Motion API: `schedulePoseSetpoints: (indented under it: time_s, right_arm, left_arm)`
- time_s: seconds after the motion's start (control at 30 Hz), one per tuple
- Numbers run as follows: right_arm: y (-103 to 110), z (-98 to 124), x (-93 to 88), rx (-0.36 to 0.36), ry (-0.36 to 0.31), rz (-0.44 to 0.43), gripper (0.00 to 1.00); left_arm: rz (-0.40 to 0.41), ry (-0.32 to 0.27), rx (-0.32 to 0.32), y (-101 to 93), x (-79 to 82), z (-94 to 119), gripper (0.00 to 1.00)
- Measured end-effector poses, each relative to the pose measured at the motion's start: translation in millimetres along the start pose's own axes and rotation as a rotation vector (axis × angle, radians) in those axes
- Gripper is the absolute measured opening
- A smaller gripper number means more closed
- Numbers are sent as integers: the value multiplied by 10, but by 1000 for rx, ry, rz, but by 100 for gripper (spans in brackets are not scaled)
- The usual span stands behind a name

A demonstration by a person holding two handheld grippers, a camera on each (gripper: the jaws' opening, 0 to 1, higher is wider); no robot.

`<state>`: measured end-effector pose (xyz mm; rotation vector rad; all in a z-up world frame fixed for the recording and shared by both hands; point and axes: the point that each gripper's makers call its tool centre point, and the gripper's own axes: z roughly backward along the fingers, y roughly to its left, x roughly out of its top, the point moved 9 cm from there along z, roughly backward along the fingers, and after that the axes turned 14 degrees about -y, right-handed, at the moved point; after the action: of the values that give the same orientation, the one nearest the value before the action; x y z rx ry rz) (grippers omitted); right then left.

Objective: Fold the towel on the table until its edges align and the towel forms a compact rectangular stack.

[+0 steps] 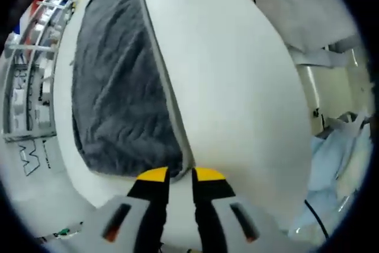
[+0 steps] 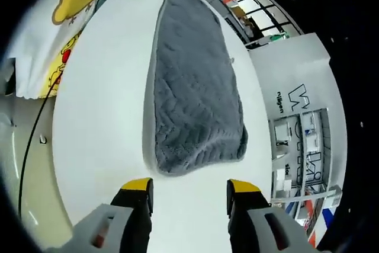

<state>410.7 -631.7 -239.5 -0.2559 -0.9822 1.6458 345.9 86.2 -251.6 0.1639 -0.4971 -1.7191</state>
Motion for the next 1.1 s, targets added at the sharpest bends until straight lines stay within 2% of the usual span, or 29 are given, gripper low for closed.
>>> schedulePoseSetpoints:
  time_s: [0.33,0.8,1.1]
  right_arm:
    - [0,-98,43,71,24,44,48]
    - [16,-230,97,131,-6,69,41]
    - [59,-292,124,182,-16,72,25]
  left_arm:
    - [-14,-3,-9,10,33,-56,14]
    - [-9,4,-7,24,27,-79,10]
    - [-3,4,-13,28,1,-85,8]
